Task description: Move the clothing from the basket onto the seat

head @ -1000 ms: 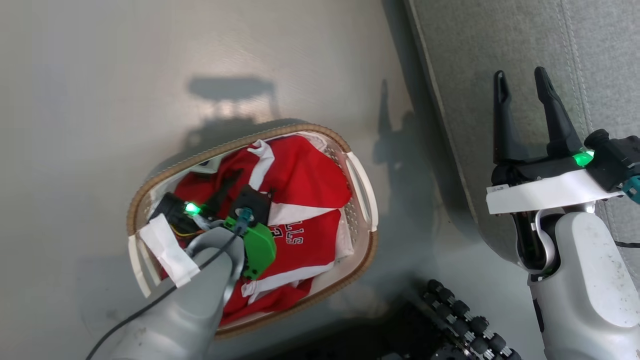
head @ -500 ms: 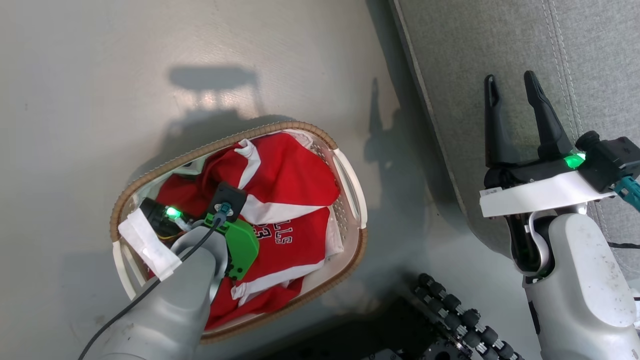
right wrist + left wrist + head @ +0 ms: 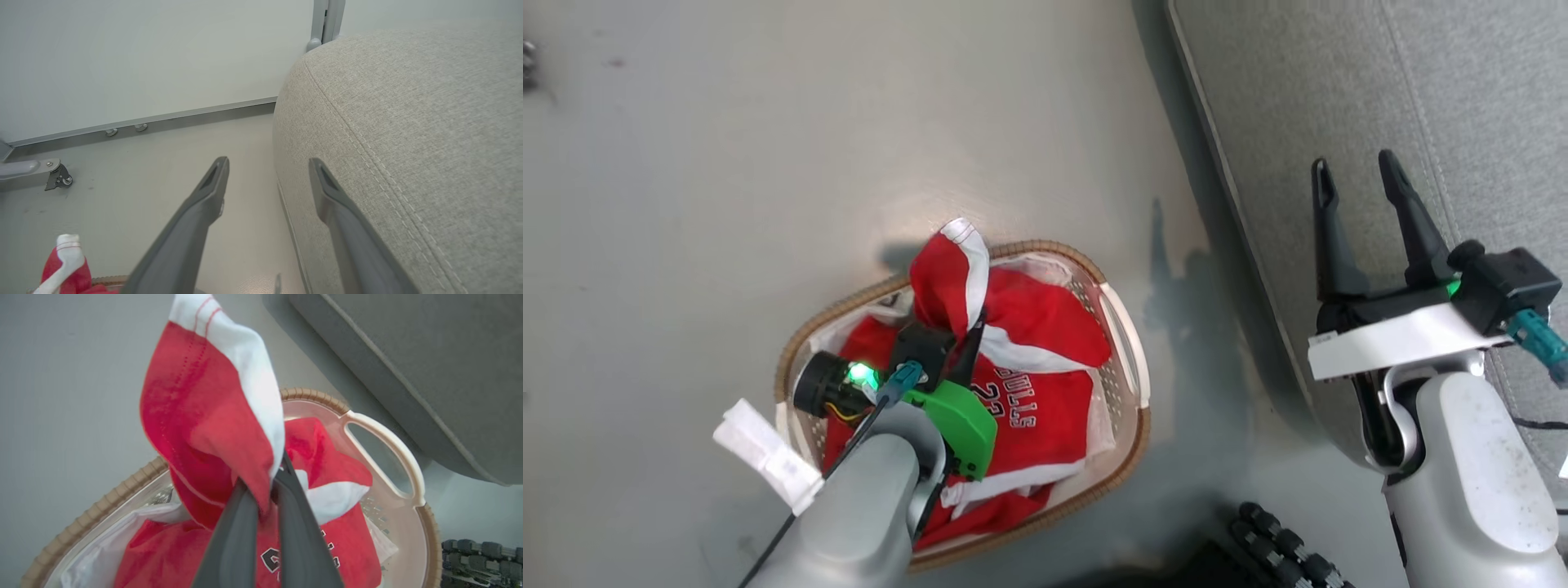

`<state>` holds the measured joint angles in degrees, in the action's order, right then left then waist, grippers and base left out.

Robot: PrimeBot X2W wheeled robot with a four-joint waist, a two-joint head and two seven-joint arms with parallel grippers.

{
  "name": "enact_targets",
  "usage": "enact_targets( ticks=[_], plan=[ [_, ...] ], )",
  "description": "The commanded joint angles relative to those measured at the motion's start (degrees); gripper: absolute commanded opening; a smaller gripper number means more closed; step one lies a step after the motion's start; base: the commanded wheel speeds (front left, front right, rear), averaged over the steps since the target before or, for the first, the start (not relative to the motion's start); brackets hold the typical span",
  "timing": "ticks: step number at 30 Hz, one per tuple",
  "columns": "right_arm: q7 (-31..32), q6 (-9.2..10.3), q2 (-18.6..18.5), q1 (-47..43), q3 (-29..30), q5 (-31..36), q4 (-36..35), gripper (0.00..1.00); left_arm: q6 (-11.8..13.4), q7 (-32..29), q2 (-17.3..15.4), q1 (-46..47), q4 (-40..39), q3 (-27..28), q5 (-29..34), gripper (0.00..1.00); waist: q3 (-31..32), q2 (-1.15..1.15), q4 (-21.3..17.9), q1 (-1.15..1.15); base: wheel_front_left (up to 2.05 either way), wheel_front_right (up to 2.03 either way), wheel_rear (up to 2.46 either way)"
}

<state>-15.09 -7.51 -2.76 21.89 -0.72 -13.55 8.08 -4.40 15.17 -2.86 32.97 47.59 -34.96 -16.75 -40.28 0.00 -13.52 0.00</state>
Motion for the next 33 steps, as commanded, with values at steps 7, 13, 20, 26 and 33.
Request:
enact_targets(
  ticks=[7, 13, 20, 26, 33],
  plan=[
    [-0.12, 0.04, -0.24, -4.49, 0.85, 2.72, 1.94, 1.0, -0.89, 0.0, -0.22, -6.2, -11.12, 4.36, -0.33, 0.0, 14.51, 0.0, 6.67, 0.0, 0.0, 0.0, 0.0],
    [-0.12, 0.04, -0.25, -7.72, 0.72, 3.93, 3.22, 1.0, -1.49, 0.0, -2.5, -7.76, -17.24, 5.09, 2.9, 0.0, 22.45, 0.0, 8.73, 0.0, 0.0, 0.0, 0.0],
    [-0.12, 0.04, -0.25, -10.59, -0.16, 4.71, 4.43, 1.0, -2.06, -0.17, -6.22, -4.63, -20.52, 6.3, 3.64, 0.0, 29.38, 0.0, 9.83, 0.0, 0.0, 0.0, 0.0],
    [-0.12, 0.04, -0.23, -12.35, -1.36, 5.4, 4.91, 1.0, -2.53, -3.01, -9.48, 0.13, -22.91, 6.06, 3.15, 0.0, 33.7, 0.0, 10.36, 0.0, 0.0, 0.0, 0.0],
    [-0.12, 0.04, -0.23, -12.54, -4.37, 6.25, 4.59, 1.0, -2.96, -7.35, -12.47, 6.21, -25.58, 5.05, 2.03, 0.0, 36.21, 0.0, 10.32, 0.0, 0.0, 0.0, 0.0]
  ],
)
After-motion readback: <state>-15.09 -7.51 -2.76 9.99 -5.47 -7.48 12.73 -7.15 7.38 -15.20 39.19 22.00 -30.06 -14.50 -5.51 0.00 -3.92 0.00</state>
